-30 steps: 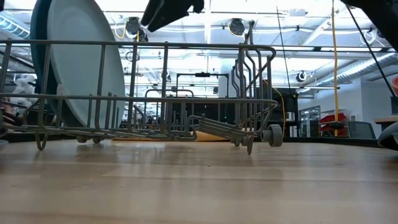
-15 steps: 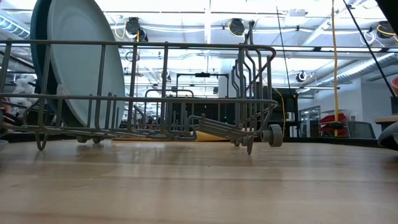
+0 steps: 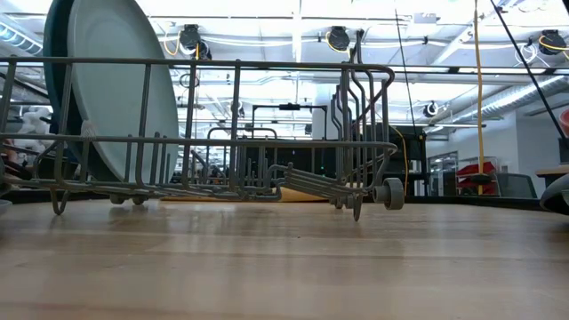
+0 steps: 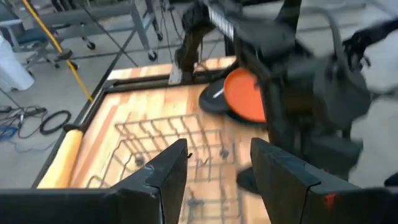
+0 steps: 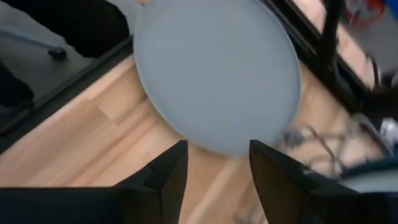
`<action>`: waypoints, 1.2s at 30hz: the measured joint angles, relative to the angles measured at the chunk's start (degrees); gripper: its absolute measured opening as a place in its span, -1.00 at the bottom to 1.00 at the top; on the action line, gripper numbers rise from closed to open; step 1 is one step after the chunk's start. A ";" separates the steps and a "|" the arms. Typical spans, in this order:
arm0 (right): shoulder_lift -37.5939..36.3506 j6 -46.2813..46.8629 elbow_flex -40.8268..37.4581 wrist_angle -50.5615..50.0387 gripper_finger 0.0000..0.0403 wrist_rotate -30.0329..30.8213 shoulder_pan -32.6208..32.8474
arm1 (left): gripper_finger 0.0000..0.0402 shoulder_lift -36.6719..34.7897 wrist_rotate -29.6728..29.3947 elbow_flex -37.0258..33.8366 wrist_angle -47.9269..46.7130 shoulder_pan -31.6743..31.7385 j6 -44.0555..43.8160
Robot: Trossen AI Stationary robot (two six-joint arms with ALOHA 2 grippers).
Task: Sort dishes
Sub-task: Put the gray plate in the dish rack
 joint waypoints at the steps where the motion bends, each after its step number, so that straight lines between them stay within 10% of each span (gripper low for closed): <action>1: 0.83 -1.72 0.00 1.20 -0.19 -0.02 0.49 | -0.11 0.44 -0.91 0.00 1.06 -0.50 -0.21; 36: 13.31 -10.88 0.01 21.77 -0.20 -3.52 2.91 | -0.11 13.82 -10.91 0.04 18.35 -3.75 -8.49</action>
